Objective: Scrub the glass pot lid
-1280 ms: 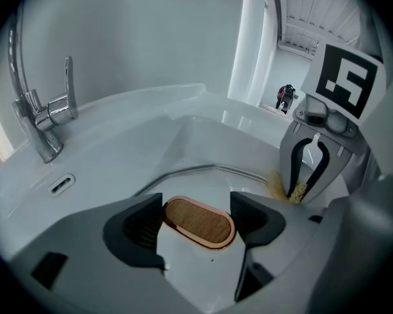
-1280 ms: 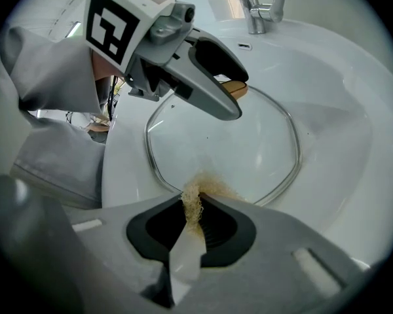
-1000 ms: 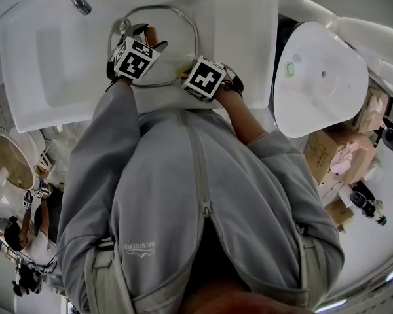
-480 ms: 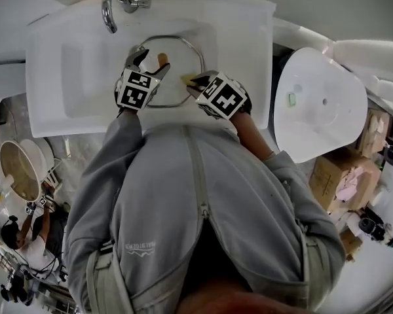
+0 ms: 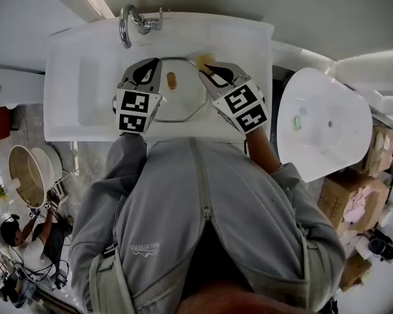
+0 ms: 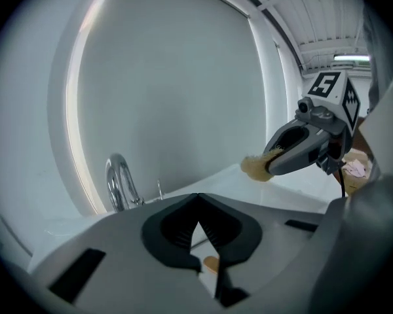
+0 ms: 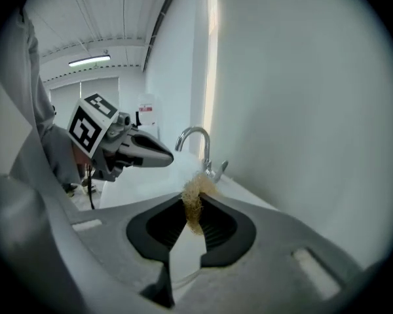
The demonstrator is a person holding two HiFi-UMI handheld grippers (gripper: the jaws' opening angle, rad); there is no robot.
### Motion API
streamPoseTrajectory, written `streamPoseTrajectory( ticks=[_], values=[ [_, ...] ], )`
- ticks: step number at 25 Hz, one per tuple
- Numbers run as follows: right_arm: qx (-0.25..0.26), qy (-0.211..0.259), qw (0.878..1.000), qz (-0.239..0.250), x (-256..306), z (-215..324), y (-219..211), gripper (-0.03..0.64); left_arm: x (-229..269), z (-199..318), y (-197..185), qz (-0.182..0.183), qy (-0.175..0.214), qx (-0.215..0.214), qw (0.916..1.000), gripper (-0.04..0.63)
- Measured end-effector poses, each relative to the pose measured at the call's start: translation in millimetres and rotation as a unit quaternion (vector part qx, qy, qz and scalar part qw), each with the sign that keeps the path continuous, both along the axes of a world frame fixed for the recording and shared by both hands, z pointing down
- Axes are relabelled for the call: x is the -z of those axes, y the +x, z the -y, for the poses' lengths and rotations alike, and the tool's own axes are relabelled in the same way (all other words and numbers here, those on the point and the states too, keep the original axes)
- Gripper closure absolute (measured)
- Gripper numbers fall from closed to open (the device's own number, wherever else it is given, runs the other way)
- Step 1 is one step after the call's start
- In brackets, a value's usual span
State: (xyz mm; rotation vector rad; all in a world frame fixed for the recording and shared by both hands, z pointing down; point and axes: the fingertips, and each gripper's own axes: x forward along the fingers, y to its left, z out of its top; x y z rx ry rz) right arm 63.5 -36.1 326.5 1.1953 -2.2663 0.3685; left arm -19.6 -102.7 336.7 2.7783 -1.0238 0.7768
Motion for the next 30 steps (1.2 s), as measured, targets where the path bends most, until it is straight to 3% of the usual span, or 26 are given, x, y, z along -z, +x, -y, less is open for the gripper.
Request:
streamPoseTrajectory(
  ticks=[5,12,18,24,30],
  values=[
    [-0.07,0.14,0.987,0.044,67.5,13.9,17.3,0.569,61.7,-9.9,8.4,-0.088,0.052,0.041,0.9939,0.589],
    [-0.17,0.271,0.944,0.074,114.9,3.7,53.2,0.568,107.1,-28.2,15.8,-0.161,0.114,0.088,0.9765,0.589],
    [-0.188,0.28,0.938,0.086,110.5,-6.3,65.9,0.568,106.3,-41.5,20.3,-0.168,0.133,0.1,0.9717,0.589],
    [-0.173,0.264,0.946,0.074,93.0,-12.0,68.8,0.568,97.6,-49.4,29.3,-0.158,0.132,0.097,0.9737,0.589],
    [-0.159,0.267,0.947,0.08,88.5,-15.9,70.8,0.568,95.9,-57.8,36.5,-0.153,0.138,0.104,0.973,0.589]
  ],
)
